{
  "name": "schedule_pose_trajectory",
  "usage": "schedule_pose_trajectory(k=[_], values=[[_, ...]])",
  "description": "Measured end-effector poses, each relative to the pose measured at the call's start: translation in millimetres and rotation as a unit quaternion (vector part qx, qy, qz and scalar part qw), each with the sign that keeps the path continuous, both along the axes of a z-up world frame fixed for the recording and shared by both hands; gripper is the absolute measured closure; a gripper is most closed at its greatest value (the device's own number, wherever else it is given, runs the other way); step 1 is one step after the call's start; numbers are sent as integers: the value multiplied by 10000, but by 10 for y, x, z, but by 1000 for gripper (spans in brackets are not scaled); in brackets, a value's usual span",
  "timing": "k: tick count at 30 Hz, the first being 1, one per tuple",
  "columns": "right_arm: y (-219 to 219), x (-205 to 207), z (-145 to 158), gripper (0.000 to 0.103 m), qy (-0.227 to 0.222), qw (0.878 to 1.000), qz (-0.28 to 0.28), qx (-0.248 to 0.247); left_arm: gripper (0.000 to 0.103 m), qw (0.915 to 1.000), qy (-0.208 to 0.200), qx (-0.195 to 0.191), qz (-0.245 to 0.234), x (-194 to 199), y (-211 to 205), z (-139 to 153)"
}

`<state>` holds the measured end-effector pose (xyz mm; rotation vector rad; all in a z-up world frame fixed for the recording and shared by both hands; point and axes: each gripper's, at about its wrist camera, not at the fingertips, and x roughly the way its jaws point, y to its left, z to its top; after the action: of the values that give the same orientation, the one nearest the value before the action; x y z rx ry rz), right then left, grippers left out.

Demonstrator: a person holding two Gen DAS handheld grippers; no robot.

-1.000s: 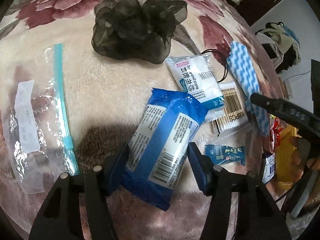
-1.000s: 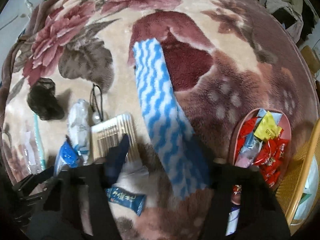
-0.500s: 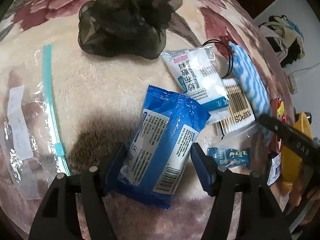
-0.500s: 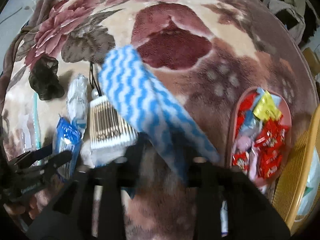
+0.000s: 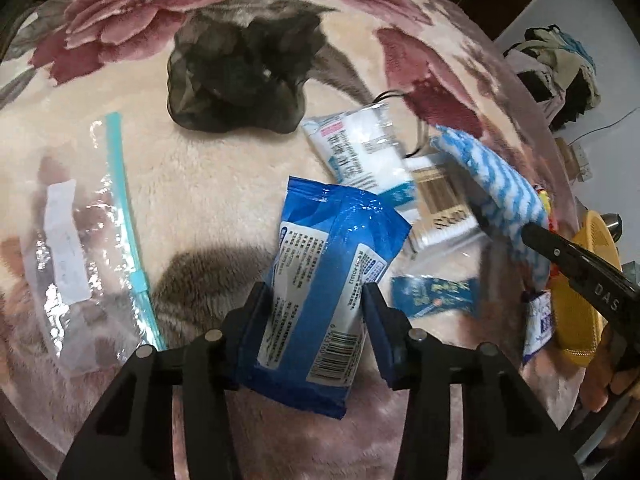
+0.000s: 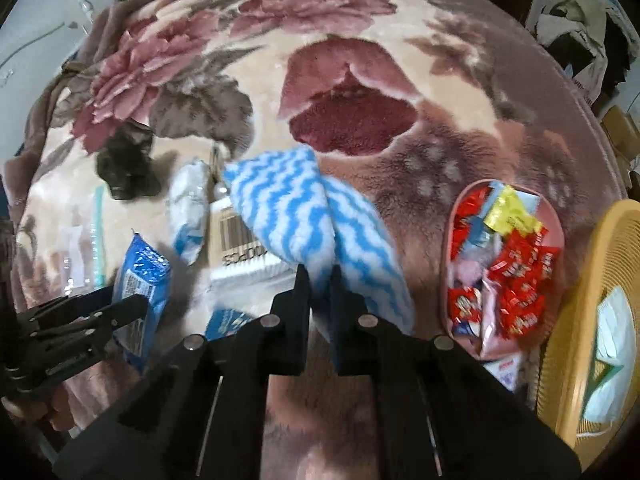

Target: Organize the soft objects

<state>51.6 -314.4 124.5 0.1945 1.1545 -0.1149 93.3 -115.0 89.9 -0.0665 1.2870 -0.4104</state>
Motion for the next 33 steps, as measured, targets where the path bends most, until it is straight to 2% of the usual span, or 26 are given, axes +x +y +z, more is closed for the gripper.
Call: schedule_pose_trajectory(k=[18, 33], values=[[104, -1006, 535, 95, -334, 9991, -126, 218, 55, 9983, -448, 139, -357, -867, -151, 691], [44, -1469, 873, 95, -686, 9971, -314, 116, 55, 9956, -705, 106, -609, -1287, -317, 1019]])
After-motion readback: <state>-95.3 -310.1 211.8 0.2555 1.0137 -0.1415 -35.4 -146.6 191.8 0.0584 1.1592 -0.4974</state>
